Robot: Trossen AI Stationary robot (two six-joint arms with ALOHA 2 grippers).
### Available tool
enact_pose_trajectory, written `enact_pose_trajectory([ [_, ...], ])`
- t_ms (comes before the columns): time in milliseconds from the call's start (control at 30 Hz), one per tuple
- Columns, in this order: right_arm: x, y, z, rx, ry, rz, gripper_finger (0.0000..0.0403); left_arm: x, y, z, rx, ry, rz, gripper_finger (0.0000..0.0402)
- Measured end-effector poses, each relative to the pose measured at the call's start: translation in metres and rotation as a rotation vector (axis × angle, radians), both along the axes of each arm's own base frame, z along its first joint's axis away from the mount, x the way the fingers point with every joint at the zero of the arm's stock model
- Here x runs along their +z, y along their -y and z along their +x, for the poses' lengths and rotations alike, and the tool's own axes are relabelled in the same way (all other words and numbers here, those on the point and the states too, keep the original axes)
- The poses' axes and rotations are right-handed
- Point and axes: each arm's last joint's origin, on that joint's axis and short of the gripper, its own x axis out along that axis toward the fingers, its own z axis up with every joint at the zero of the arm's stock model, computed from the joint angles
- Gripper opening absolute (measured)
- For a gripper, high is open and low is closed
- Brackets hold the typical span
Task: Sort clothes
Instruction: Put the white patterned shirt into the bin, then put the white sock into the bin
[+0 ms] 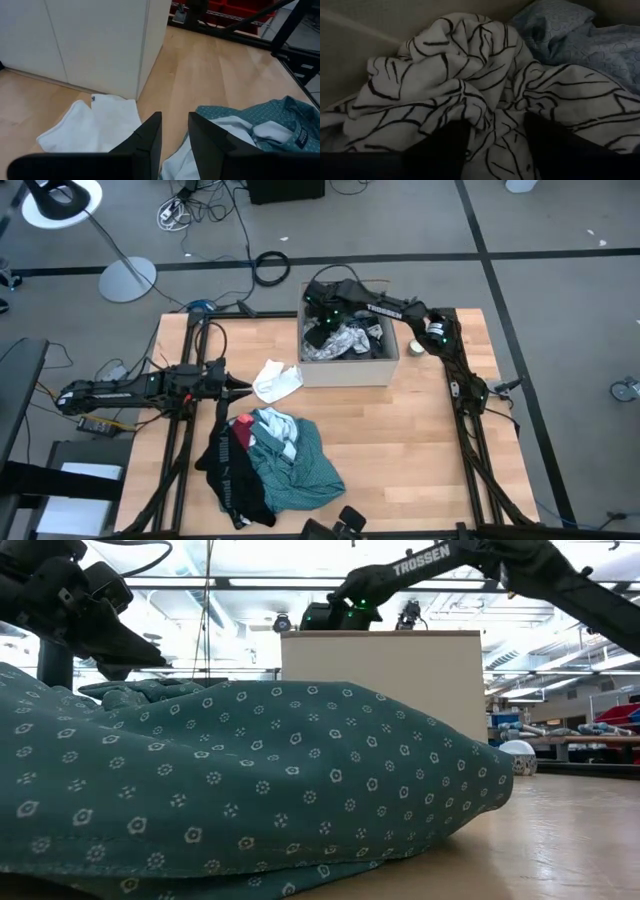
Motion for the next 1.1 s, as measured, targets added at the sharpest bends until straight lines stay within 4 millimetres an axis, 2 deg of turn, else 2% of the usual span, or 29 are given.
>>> enact_pose_trajectory([
  [100,0.011,0.0,-0.005,0.001,0.023,0.013,0.0211,0.0,0.0,0.0,0.0,-0.001,0.0,0.0101],
  [167,0.03,-0.003,-0.012,0.001,0.053,-0.003,0.0216,0.0,0.0,0.0,0.0,-0.001,0.0,0.0101],
  [400,0.124,-0.023,-0.056,-0.018,0.22,-0.167,0.0214,0.0,0.0,0.0,-0.002,-0.001,0.004,0.0101],
  [500,0.164,-0.039,-0.083,-0.038,0.285,-0.249,0.0213,0.0,0.0,0.0,-0.011,-0.001,0.004,0.0101],
  [600,0.194,-0.06,-0.106,-0.03,0.339,-0.294,0.0212,0.0,0.0,0.0,-0.02,0.0,0.01,0.0101],
  [800,0.229,-0.105,-0.137,0.052,0.412,-0.309,0.0212,0.001,0.0,0.0,-0.02,0.01,0.012,0.0101],
  [933,0.24,-0.141,-0.142,0.148,0.451,-0.32,0.0208,0.007,0.0,0.002,-0.019,0.073,0.018,0.0101],
  [1100,0.248,-0.192,-0.148,0.214,0.44,-0.457,0.0205,0.012,0.0,0.003,-0.017,0.13,0.015,0.0101],
])
